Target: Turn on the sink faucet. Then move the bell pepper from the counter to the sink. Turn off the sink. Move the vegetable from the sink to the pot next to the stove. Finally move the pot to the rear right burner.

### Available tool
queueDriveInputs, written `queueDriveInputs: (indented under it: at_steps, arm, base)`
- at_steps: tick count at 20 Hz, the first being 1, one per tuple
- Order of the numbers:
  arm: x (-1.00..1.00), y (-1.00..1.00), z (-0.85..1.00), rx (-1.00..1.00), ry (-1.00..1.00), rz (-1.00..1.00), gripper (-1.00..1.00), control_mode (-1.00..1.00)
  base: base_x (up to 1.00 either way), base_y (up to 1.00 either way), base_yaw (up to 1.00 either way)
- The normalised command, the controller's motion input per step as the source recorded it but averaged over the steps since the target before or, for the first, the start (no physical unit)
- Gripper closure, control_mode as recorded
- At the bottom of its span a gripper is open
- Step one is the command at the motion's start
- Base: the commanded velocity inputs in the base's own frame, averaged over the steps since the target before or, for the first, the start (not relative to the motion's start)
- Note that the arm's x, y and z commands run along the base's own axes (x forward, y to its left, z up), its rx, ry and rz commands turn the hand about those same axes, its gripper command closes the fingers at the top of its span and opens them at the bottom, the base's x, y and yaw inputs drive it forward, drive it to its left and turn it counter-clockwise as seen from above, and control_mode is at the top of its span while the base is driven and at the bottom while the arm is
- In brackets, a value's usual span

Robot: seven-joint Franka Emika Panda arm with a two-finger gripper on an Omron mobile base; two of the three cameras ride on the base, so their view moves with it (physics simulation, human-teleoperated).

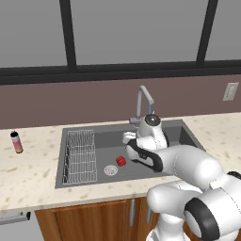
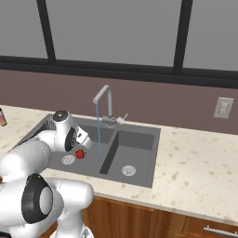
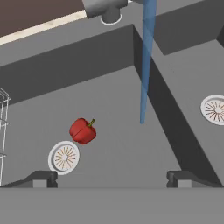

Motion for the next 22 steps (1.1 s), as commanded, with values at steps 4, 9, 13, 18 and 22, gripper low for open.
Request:
queueDriveInputs:
  at_steps: [4,9,13,18,22]
  arm:
    - [-0.12,-0.35,0.49,0.0,-0.07,-0.01,-1.0,-1.0]
    - [-0.05,-0.42,0.42,0.0,-0.06,0.0,-1.0,-1.0]
    - [0.0,-0.45,0.33,0.0,-0.03,0.0,-1.0,-1.0]
    - [0.0,-0.47,0.32,0.0,-0.01,0.0,-1.0,-1.0]
    - [0.0,-0.49,0.25,0.0,-0.01,0.0,-1.0,-1.0]
  base:
    - [0.0,0.0,0.0]
    - [0.0,0.0,0.0]
    - [0.0,0.0,0.0]
    - [0.0,0.0,0.0]
    - [0.0,0.0,0.0]
